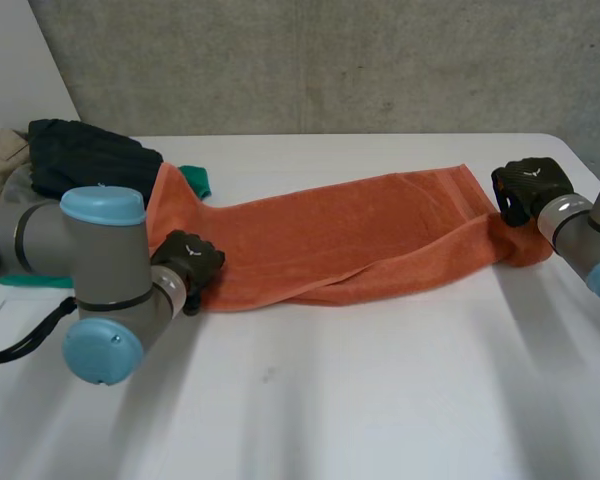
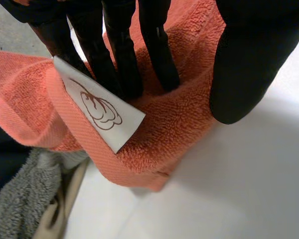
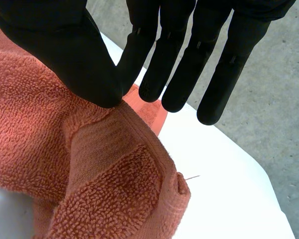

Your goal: Fold the laundry.

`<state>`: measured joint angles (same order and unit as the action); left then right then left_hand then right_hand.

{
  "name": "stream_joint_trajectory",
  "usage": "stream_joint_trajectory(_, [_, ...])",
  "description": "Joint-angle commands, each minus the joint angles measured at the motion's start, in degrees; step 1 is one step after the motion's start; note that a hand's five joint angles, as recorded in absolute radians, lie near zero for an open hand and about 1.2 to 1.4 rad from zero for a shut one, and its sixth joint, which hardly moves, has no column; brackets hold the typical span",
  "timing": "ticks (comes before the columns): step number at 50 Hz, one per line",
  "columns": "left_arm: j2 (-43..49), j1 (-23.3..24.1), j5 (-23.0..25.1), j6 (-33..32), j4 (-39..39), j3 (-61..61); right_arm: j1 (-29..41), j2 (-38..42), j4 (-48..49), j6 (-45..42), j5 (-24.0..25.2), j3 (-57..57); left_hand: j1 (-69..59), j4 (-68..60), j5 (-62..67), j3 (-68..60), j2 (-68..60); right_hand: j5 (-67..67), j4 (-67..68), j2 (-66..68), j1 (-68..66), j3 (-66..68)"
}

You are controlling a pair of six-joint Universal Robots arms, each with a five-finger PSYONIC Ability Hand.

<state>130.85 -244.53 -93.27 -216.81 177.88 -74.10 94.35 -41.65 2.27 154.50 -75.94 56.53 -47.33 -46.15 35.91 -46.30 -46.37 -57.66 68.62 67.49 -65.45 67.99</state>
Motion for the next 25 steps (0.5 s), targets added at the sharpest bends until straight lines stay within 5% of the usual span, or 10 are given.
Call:
stream_joint_trajectory(1, [2.0,-0.4,0.1,-2.2,2.3,2.0,0.0,-0.2,-0.3,-0.5,0.4,0.7,-10.5,-11.7,11.9,-11.5,-11.4,-12.3,11.4,12.5,-14.6,12.0])
stream_joint_trajectory(5, [2.0,-0.9,0.5,-3.5,3.8,2.4,-0.1,-1.1,-0.4,-0.7,0.4,1.4,-32.6,-33.8,34.0,-33.6,-33.5,-12.3,11.4,12.5,-14.6,12.0])
stream_joint_trajectory(16, [-13.8,-1.0,1.0,0.3,-3.8,-1.7,-2.9,-11.0,-7.8,-7.7,1.8,8.3,-32.7,-33.8,34.1,-33.7,-33.6,-12.3,11.4,12.5,-14.6,12.0])
stream_joint_trajectory(25, [-37.8,-3.3,9.1,10.1,-22.4,-0.4,-13.5,-34.0,-15.8,-21.2,6.7,16.5,-32.7,-33.8,34.1,-33.7,-33.6,-12.3,11.4,12.5,-14.6,12.0])
